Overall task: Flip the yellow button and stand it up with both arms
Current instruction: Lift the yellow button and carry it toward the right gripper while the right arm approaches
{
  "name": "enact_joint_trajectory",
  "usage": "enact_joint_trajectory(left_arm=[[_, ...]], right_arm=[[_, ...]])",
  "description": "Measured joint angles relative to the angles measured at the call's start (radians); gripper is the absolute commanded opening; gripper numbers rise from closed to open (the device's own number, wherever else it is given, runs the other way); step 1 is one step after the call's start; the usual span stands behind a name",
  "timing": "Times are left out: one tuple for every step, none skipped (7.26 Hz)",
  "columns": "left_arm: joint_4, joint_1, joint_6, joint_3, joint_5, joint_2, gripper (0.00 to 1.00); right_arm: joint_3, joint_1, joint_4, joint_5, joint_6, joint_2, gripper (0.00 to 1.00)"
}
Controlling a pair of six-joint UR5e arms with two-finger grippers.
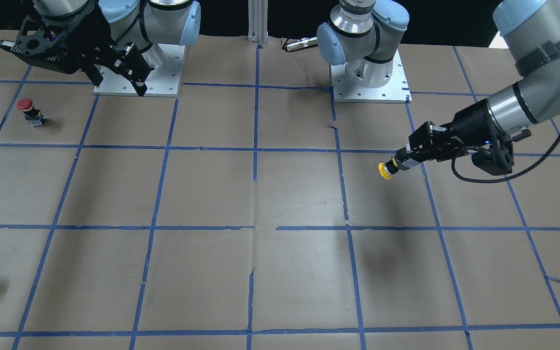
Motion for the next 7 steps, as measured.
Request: enact_joint_trajectory(left_arm=[[-0.041,-0.053,0.009,0.005,-0.11,0.023,0.08],[-0.059,-0.118,0.016,0.017,-0.217,0.043,0.08],[-0.067,-0.183,0.019,0.04,-0.31,0.056,0.08],[-0.074,-0.23,0.02,0.058,-0.409,0.069,0.08],[-0.081,-0.266,0.02,0.067,-0.513,0.084,0.08],[-0.082,-0.297,0.022,0.076,-0.607,0.095,0.08],[-0.08,-0.314,0.024,0.088,-0.684,0.102,0.08]], right_arm=[[-0.007,-0.003,0.003,0.097,0.139,0.015,1.0],[-0.012,-0.013,0.006,0.215,0.273,0.034,1.0],[-0.015,-0.04,0.021,0.336,0.379,0.047,1.0],[-0.019,-0.083,0.065,0.445,0.453,0.053,1.0],[-0.027,-0.131,0.136,0.56,0.498,0.055,1.0],[-0.034,-0.167,0.201,0.684,0.528,0.055,1.0],[-0.036,-0.185,0.235,0.802,0.572,0.056,1.0]])
